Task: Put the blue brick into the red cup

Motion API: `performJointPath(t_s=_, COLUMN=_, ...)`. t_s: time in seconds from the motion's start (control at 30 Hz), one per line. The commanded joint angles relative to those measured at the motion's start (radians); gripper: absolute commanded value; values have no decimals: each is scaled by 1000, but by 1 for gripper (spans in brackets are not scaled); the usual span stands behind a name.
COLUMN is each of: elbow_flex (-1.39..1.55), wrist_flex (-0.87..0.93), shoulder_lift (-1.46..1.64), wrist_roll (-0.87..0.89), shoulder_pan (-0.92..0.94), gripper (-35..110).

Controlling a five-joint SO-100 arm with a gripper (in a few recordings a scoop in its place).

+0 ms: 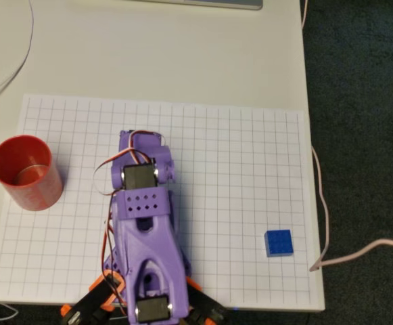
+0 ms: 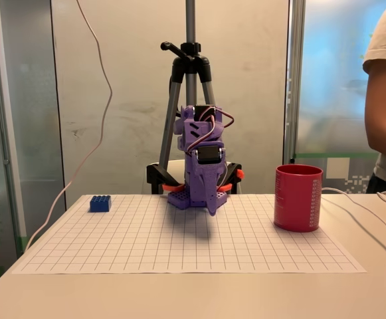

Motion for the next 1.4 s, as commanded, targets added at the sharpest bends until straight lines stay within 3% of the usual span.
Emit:
performJointPath(t_s=0.0, elbow_flex=-8, wrist_flex=15, shoulder_lift=2, wrist_roll=23, shoulder_pan=40, gripper=0)
performJointPath(t_s=0.57, elbow_flex=-54, wrist_flex=-12, shoulder_lift=-57, wrist_roll=34, shoulder_pan=46, gripper=0)
performJointPath(t_s=0.77, elbow_flex=-517, wrist_flex=-78, shoulder_lift=-532, wrist_roll=48, shoulder_pan=262, gripper=0)
performJointPath(t_s=0.97, elbow_flex=-1241, wrist_flex=265, shoulder_lift=-925, wrist_roll=117, shoulder_pan=508, gripper=0)
performJointPath(t_s=1.37, elbow_flex=-1212, wrist_flex=302, shoulder_lift=-1150, wrist_roll=202, shoulder_pan=994, gripper=0)
